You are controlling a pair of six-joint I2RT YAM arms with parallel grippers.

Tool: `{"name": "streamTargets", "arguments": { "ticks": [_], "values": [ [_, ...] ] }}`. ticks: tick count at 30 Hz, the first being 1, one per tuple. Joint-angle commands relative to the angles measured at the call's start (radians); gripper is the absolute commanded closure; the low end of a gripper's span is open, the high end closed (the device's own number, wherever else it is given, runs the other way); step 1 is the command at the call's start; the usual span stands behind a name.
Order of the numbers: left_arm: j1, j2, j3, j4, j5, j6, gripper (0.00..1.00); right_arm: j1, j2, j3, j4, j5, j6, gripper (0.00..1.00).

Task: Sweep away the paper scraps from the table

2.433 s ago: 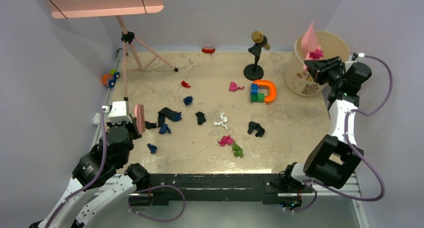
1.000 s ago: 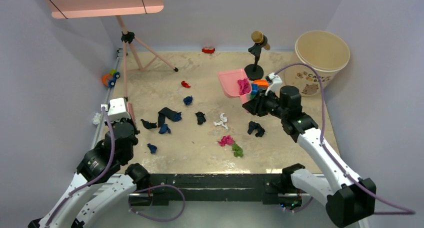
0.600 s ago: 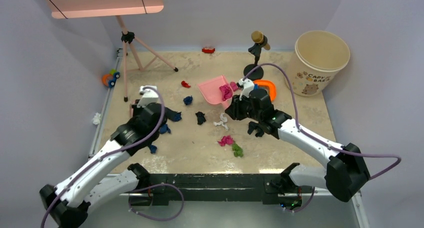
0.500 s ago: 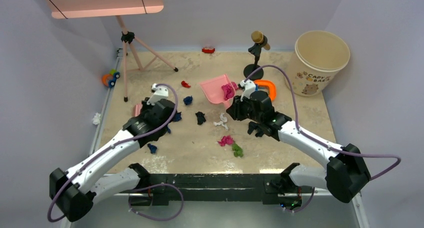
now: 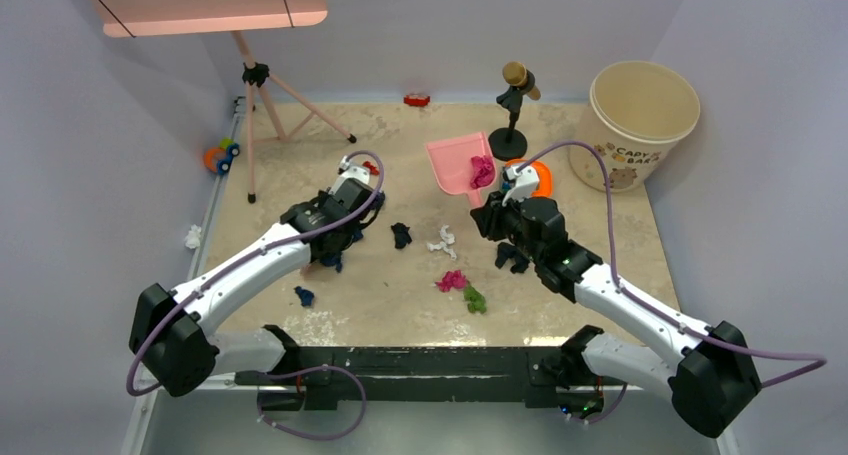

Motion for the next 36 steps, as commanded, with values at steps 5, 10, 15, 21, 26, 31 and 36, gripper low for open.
{"name": "streamTargets", "arguments": {
  "ticks": [5, 10, 15, 21, 26, 31, 36],
  "values": [
    [0.004, -0.261, 0.085, -0.031, 0.167, -0.128, 1.0, 0.001, 0.001, 0.004, 0.063, 0.06, 0.008, 1.0],
    [0.005, -0.281, 0.217, -0.307, -0.038, -0.209, 1.0, 0.001, 0.004, 0.004, 0.064, 0.064, 0.009, 1.0],
    [0.004, -0.051, 0.367, -0.844, -0.312, -0.558, 1.0, 0.002, 0.002, 0.003, 0.061, 0.075, 0.01, 1.0],
    [0.008, 0.152, 0.384, -1.015, -0.261, -0.818, 1.0, 0.002, -0.008, -0.002, 0.058, 0.086, 0.012, 1.0],
    [0.008, 0.274, 0.37, -0.996, -0.208, -0.972, 1.0, 0.002, -0.025, -0.011, 0.061, 0.099, 0.012, 1.0],
    [0.008, 0.296, 0.296, -0.763, -0.076, -0.95, 1.0, 0.001, -0.031, -0.012, 0.058, 0.102, 0.012, 1.0],
    [-0.005, 0.252, 0.265, -0.554, 0.018, -0.903, 1.0, 0.001, -0.046, -0.019, 0.06, 0.107, 0.014, 1.0]
  ]
}}
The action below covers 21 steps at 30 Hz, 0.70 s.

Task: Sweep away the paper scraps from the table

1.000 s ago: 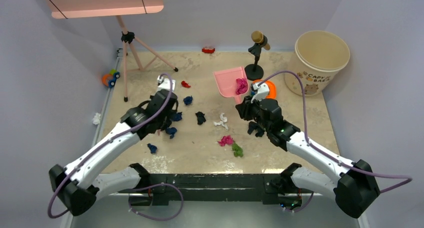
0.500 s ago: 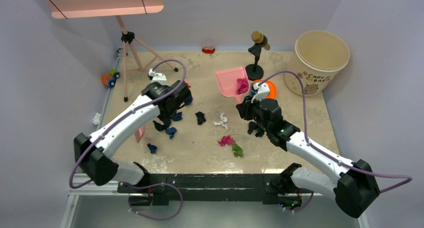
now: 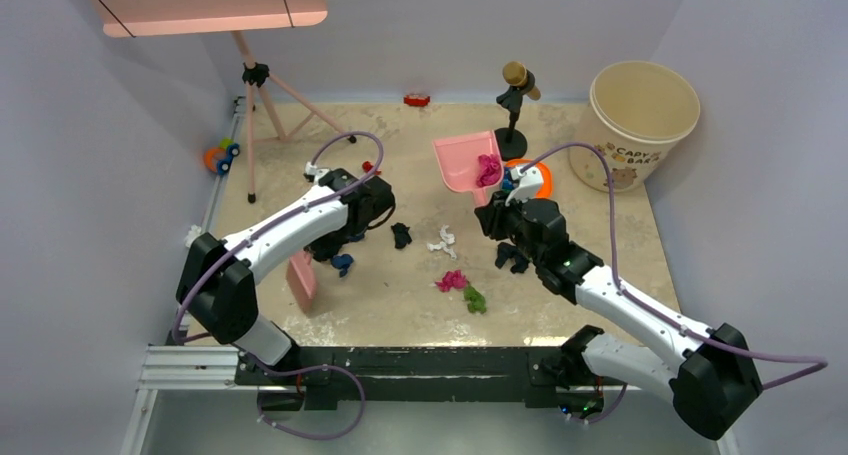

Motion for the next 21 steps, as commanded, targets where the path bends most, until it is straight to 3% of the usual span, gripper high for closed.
{"name": "streamTargets", "arguments": {
  "ticks": [1, 3, 5, 8, 11, 14, 21],
  "values": [
    [-0.017, -0.075, -0.017, 0.236, 0.131, 0.086, 1.0, 0.002, -0.032, -0.006, 0.046, 0.037, 0.006, 1.0],
    [-0.03, -0.114, -0.027, 0.392, 0.23, 0.19, 1.0, 0.002, -0.03, -0.005, 0.046, 0.039, 0.006, 1.0],
    [-0.035, -0.127, -0.004, 0.445, 0.311, 0.255, 1.0, 0.001, -0.029, -0.003, 0.044, 0.042, 0.005, 1.0],
    [-0.062, -0.109, 0.098, 0.376, 0.375, 0.282, 1.0, 0.001, -0.03, -0.005, 0.043, 0.049, 0.006, 1.0],
    [-0.134, -0.106, 0.242, 0.215, 0.281, 0.282, 1.0, 0.002, -0.03, -0.006, 0.04, 0.057, 0.006, 1.0],
    [-0.138, -0.122, 0.33, 0.101, 0.207, 0.305, 1.0, 0.001, -0.027, -0.005, 0.041, 0.056, 0.006, 1.0],
    [-0.053, -0.126, 0.27, 0.063, -0.083, 0.483, 1.0, 0.002, -0.014, -0.009, 0.05, 0.046, 0.008, 1.0]
  ]
}}
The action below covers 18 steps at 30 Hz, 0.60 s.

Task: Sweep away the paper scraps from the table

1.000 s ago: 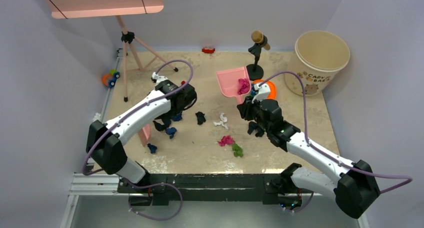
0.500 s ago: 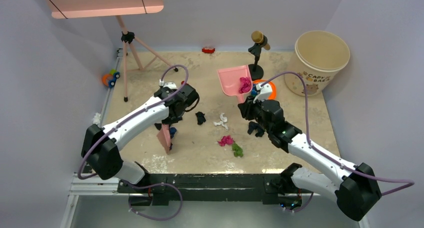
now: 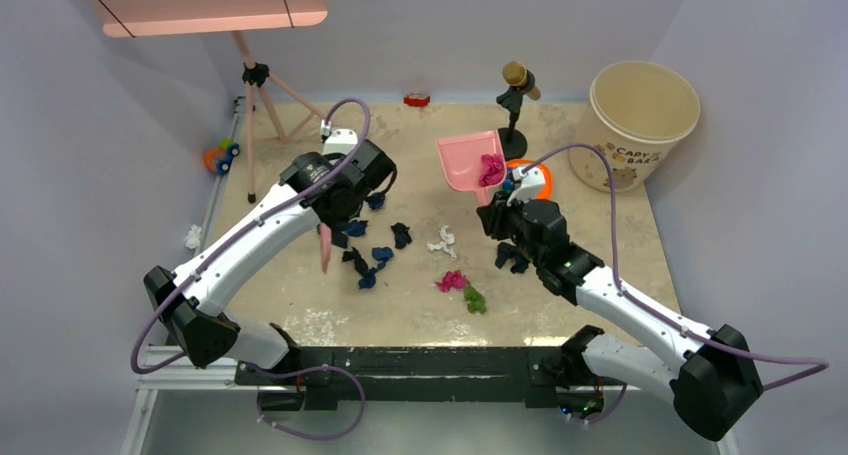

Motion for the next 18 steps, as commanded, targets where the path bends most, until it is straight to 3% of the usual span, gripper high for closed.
{"name": "streamTargets", "arguments": {
  "ticks": [1, 4, 10, 14, 18],
  "values": [
    [0.062, 0.021, -0.052, -0.056, -0.314, 0.15, 1.0, 0.002, 0.0, -0.005, 0.052, 0.019, 0.008, 1.0],
    [0.081, 0.054, -0.124, 0.112, -0.388, 0.3, 1.0, 0.0, 0.007, -0.008, 0.06, 0.014, 0.008, 1.0],
    [0.138, 0.084, -0.291, 0.674, -0.156, 0.634, 1.0, 0.002, 0.012, -0.015, 0.052, 0.019, 0.01, 1.0],
    [0.151, 0.16, -0.312, 0.832, -0.084, 0.722, 1.0, 0.002, -0.017, -0.031, 0.058, 0.04, 0.011, 1.0],
    [0.136, 0.222, -0.261, 0.749, 0.151, 0.69, 1.0, 0.001, -0.031, -0.035, 0.056, 0.06, 0.012, 1.0]
  ]
}}
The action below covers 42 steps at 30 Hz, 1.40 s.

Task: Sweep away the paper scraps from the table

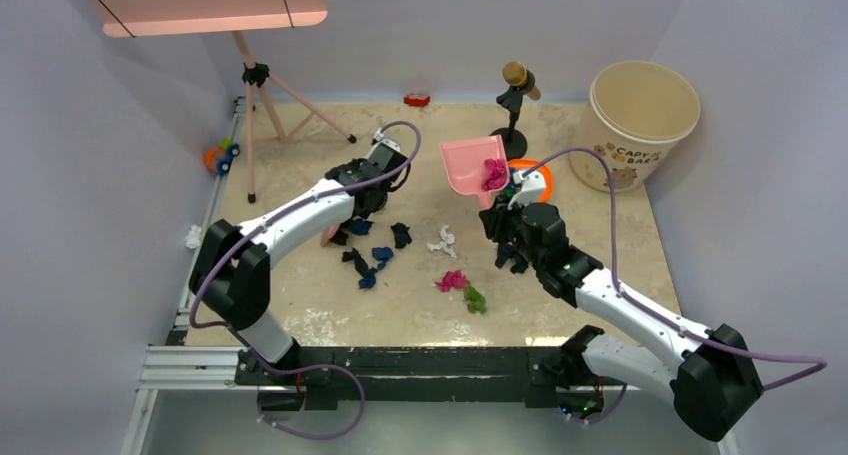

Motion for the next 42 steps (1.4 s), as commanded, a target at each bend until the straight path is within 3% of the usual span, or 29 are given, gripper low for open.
{"name": "streamTargets", "arguments": {
  "ticks": [1, 5, 10, 15, 19, 26, 30, 32, 38, 42],
  "values": [
    [-0.035, 0.041, 0.05, 0.065, 0.258, 0.062, 1.0, 0.001, -0.034, -0.003, 0.047, 0.051, 0.005, 1.0],
    [-0.174, 0.016, 0.05, 0.072, 0.319, 0.093, 1.0, 0.002, -0.036, 0.0, 0.036, 0.083, 0.011, 1.0],
    [-0.194, -0.048, 0.115, 0.001, 0.433, 0.027, 1.0, 0.002, -0.036, -0.003, 0.039, 0.096, 0.015, 1.0],
    [-0.186, -0.124, 0.135, 0.0, 0.227, 0.133, 1.0, 0.001, -0.033, -0.003, 0.038, 0.104, 0.016, 1.0],
    [-0.112, -0.106, 0.115, 0.105, -0.004, 0.307, 1.0, 0.002, -0.03, -0.002, 0.036, 0.106, 0.018, 1.0],
    [0.064, 0.027, 0.158, 0.257, 0.005, 0.407, 1.0, 0.001, -0.023, -0.007, 0.047, 0.101, 0.022, 1.0],
    [0.107, 0.109, 0.069, 0.623, -0.012, 0.637, 1.0, 0.001, -0.01, -0.008, 0.052, 0.099, 0.022, 1.0],
    [0.146, 0.153, 0.078, 0.727, 0.02, 0.653, 1.0, 0.002, -0.003, -0.009, 0.052, 0.101, 0.023, 1.0],
    [0.222, 0.324, 0.216, 0.729, 0.101, 0.629, 1.0, 0.0, 0.019, -0.008, 0.059, 0.11, 0.025, 1.0],
    [0.219, 0.395, 0.324, 0.519, 0.206, 0.556, 1.0, 0.001, 0.042, -0.001, 0.06, 0.117, 0.023, 1.0]
  ]
}}
